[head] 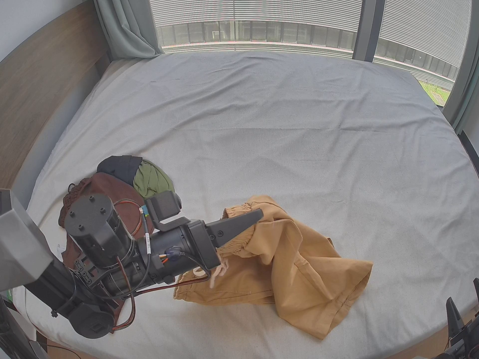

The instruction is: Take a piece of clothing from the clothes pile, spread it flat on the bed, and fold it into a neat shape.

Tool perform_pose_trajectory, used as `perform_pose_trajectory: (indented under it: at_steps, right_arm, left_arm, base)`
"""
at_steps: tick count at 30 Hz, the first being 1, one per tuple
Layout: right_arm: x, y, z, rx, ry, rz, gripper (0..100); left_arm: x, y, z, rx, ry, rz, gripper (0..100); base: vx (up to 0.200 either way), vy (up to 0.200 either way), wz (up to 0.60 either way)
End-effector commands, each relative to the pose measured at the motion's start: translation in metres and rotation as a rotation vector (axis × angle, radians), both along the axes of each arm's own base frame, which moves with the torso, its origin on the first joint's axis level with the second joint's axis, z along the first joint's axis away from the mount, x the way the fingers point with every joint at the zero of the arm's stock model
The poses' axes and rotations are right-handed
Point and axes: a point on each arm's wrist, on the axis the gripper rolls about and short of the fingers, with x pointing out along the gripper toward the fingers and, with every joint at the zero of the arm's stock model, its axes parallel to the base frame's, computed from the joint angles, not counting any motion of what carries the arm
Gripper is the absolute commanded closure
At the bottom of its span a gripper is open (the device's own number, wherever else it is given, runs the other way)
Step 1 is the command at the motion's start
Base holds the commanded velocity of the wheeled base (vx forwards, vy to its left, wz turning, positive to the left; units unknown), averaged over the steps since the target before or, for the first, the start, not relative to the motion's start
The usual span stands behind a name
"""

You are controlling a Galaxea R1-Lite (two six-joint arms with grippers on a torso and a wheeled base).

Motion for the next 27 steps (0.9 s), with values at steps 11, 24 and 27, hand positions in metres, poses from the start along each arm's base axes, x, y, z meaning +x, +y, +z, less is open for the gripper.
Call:
perform_pose_trajectory:
  at_steps: [11, 24, 27]
  right_arm:
    - [0.0, 0.0, -0.005, 0.0, 0.001, 0.003, 0]
    - [0.0, 0.0, -0.005, -0.002, 0.001, 0.001, 0]
    - [0.0, 0.0, -0.005, -0.002, 0.001, 0.001, 0]
  left_arm:
    - [0.009, 0.018, -0.017, 0.042, 0.055, 0.068, 100]
    - [0.022, 0.076, -0.025, 0.107, 0.051, 0.205, 100]
    - [0.023, 0.09, -0.03, 0.136, 0.05, 0.235, 100]
  base:
    - [0.0, 0.0, 0.0]
    - [0.0, 0.0, 0.0]
    - [0.0, 0.0, 0.0]
